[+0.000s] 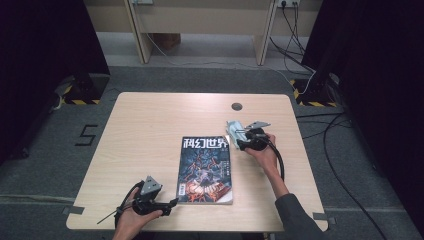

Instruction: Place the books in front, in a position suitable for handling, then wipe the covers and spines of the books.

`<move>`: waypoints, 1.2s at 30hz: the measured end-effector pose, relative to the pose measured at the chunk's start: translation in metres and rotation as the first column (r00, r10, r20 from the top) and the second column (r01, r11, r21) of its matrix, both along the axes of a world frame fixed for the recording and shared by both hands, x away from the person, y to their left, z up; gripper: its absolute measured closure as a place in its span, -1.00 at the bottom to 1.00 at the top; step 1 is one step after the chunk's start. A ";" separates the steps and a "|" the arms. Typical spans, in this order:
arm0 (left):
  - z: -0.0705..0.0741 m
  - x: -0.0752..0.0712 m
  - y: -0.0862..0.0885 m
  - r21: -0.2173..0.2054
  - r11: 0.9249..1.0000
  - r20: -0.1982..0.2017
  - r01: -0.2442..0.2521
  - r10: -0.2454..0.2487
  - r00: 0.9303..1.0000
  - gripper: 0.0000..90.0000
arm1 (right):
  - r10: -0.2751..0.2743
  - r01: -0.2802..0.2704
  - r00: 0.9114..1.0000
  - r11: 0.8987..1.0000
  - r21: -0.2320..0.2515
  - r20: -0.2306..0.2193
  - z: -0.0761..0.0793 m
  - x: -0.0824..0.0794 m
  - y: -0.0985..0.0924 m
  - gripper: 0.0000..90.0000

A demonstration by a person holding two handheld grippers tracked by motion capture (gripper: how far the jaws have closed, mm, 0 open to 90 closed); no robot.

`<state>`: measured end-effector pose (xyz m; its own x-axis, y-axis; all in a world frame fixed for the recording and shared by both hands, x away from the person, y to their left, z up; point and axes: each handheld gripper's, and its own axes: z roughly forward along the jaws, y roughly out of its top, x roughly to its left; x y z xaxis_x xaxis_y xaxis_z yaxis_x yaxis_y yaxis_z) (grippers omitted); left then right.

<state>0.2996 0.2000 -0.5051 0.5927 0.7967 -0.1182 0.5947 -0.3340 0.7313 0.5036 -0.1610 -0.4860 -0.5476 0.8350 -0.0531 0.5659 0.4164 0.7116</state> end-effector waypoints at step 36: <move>-0.002 -0.004 -0.009 0.035 0.999 0.024 0.039 -0.040 0.999 -0.54 | 0.071 -0.072 0.994 0.997 0.004 0.080 0.034 -0.008 0.000 0.81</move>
<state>0.2956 0.1912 -0.5067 0.6260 0.7761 -0.0762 0.5625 -0.3817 0.7335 0.4952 -0.1615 -0.4517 -0.6003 0.7943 -0.0933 0.4759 0.4485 0.7565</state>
